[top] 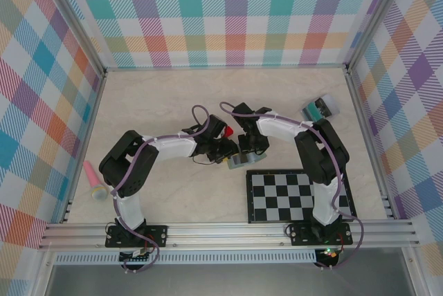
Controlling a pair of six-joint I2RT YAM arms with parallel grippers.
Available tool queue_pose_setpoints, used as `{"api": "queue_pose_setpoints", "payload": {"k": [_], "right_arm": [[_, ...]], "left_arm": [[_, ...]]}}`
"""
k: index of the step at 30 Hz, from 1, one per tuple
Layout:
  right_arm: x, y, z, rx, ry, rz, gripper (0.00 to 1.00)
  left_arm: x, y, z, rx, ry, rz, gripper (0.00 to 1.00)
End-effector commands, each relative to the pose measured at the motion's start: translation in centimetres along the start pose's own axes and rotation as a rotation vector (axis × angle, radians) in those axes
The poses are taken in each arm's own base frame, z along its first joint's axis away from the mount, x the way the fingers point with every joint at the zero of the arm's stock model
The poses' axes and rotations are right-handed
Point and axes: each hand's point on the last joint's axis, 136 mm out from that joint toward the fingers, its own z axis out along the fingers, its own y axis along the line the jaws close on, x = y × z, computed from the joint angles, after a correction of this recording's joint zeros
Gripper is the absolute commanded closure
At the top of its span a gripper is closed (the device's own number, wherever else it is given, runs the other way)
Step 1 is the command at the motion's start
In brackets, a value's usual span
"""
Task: Take the credit cards out of the card holder
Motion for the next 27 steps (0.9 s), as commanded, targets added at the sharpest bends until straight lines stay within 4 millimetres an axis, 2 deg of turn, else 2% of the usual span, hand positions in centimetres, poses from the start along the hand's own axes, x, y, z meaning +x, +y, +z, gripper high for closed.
{"api": "queue_pose_setpoints", "payload": {"k": [1,4,15,22,27], "right_arm": [[3.2,0.8,2.0,-0.037,0.132,-0.012,0.59],[3.2,0.8,2.0,-0.037,0.132,-0.009,0.59],[3.2,0.9,1.9,-0.041,0.134,-0.011,0.59],[3.3,0.8,1.8,-0.042,0.136,-0.011,0.59],[3.3,1.0,1.4,-0.053,0.129,-0.007,0.59]], "left_arm": [[0.8,-0.1,0.5,0.003,0.023,0.011,0.64],[0.6,-0.2,0.7,0.009,0.022,0.008,0.67],[0.7,-1.0,0.3,0.039,0.027,0.031,0.71],[0.6,-1.7,0.0,0.073,0.012,0.046,0.79],[0.5,-1.2,0.2,0.055,0.007,0.042,0.9]]}}
